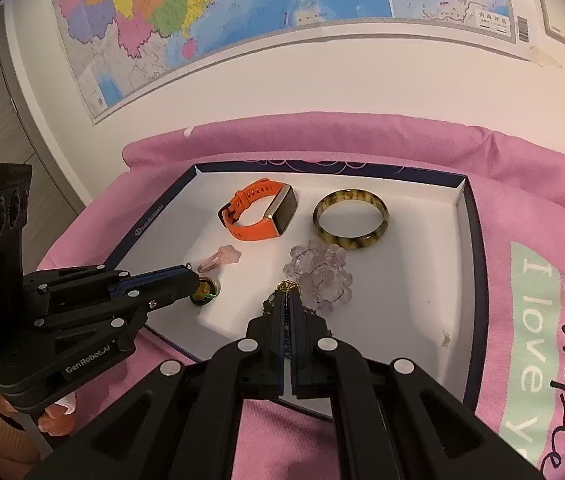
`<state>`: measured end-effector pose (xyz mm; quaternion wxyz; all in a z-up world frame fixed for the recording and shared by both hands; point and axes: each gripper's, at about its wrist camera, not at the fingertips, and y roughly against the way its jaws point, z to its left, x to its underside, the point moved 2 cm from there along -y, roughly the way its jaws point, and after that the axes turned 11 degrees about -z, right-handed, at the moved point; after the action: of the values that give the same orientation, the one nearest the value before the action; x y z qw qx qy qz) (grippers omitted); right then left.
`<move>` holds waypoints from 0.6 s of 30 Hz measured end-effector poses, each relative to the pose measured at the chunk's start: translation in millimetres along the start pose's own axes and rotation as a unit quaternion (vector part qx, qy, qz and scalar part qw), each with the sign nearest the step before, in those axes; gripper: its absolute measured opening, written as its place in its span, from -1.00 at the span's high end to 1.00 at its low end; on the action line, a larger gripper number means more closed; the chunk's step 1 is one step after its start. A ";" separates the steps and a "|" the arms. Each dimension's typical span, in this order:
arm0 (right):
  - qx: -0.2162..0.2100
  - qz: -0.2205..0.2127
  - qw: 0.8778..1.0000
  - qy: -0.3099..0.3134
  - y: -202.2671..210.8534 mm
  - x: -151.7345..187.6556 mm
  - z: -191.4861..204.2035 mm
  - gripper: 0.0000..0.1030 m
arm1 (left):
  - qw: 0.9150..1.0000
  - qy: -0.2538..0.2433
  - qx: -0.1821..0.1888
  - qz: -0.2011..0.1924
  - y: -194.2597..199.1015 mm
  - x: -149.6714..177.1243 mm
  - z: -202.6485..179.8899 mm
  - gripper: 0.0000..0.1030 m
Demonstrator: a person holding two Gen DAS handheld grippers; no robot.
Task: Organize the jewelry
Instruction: 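Open both tools to release the rings in the box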
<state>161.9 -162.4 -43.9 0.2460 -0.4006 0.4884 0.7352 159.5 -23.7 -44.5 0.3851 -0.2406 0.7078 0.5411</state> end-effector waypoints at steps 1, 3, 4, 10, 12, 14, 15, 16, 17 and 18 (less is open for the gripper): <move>0.000 0.000 1.000 0.000 -0.6 0.0 0.0 0.98 | 1.000 0.001 -0.001 0.002 -1.1 0.3 0.4 0.89; 0.001 0.001 1.000 0.000 -1.1 0.2 0.0 0.98 | 1.000 0.003 -0.001 0.004 -3.0 1.1 1.8 0.88; 0.001 0.001 1.000 0.000 -1.7 0.0 -0.1 0.97 | 1.000 0.004 -0.002 0.005 -4.0 1.4 2.0 0.88; 0.007 0.002 1.000 0.002 -3.1 -0.1 0.0 0.88 | 1.000 0.006 -0.007 0.005 -5.1 2.5 4.5 0.69; 0.009 0.000 1.000 0.003 -1.9 -0.2 -0.1 0.86 | 1.000 0.008 -0.011 0.004 -3.6 3.3 5.8 0.46; 0.010 -0.003 1.000 0.004 0.1 0.1 -0.3 0.82 | 1.000 0.008 -0.016 0.001 -0.7 4.1 6.4 0.24; 0.011 -0.005 1.000 0.003 1.7 0.2 -0.3 0.74 | 1.000 0.010 -0.015 0.000 0.8 4.4 7.2 0.16; 0.012 -0.008 1.000 0.002 3.8 0.2 -0.6 0.69 | 1.000 0.012 -0.015 -0.004 3.9 4.5 7.8 0.09; 0.013 -0.011 1.000 0.003 6.1 0.4 -0.6 0.56 | 1.000 0.011 -0.016 -0.008 6.6 4.7 8.0 0.03; 0.016 -0.014 1.000 0.004 8.8 0.6 -0.5 0.48 | 1.000 0.012 -0.017 -0.013 10.4 5.0 8.4 -0.05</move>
<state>155.1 -166.5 -39.9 0.2610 -0.4065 0.4955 0.7219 151.0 -12.2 -43.5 0.3795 -0.2625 0.6998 0.5453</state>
